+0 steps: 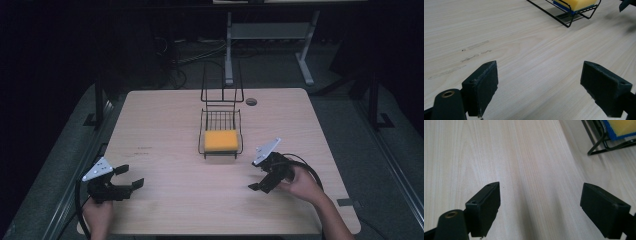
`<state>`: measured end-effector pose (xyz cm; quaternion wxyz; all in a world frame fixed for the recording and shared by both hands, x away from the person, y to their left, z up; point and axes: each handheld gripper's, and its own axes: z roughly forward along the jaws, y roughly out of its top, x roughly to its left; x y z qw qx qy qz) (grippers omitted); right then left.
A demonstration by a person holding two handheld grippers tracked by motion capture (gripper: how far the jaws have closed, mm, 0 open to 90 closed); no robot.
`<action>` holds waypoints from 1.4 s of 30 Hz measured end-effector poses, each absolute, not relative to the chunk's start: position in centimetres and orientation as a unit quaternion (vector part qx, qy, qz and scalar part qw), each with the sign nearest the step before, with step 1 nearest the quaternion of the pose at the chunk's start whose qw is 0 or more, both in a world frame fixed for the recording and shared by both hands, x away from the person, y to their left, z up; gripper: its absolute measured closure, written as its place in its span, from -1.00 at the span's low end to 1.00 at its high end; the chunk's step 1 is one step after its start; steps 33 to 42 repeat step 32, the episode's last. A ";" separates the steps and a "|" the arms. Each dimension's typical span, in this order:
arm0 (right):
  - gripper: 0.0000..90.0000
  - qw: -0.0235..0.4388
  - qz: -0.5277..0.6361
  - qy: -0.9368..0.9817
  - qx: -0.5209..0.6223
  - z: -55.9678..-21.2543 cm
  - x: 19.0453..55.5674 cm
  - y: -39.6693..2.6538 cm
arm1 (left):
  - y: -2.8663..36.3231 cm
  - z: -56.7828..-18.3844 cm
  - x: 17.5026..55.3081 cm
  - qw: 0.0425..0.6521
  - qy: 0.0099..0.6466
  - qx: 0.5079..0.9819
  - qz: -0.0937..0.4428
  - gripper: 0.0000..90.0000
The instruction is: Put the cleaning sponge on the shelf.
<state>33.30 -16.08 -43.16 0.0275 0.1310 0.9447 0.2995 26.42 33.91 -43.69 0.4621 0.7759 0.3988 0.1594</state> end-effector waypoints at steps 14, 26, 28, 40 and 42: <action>-0.64 0.027 0.291 0.945 0.144 -43.6 32.4 -17.2 | 33.9 -43.7 26.4 0.463 0.399 0.775 0.159 -0.69; -0.64 0.029 0.290 0.944 0.156 -44.1 31.6 -18.4 | 33.9 -43.7 26.4 0.462 0.399 0.776 0.158 -0.69; -0.65 0.027 0.289 0.944 0.159 -44.1 31.4 -18.6 | 33.9 -43.7 26.4 0.462 0.399 0.776 0.159 -0.69; -0.65 0.035 0.298 0.940 0.162 -43.9 30.7 -19.2 | 34.0 -43.7 26.4 0.462 0.399 0.776 0.159 -0.69; -0.65 0.035 0.298 0.940 0.162 -43.9 30.7 -19.2 | 34.0 -43.7 26.4 0.462 0.399 0.776 0.159 -0.69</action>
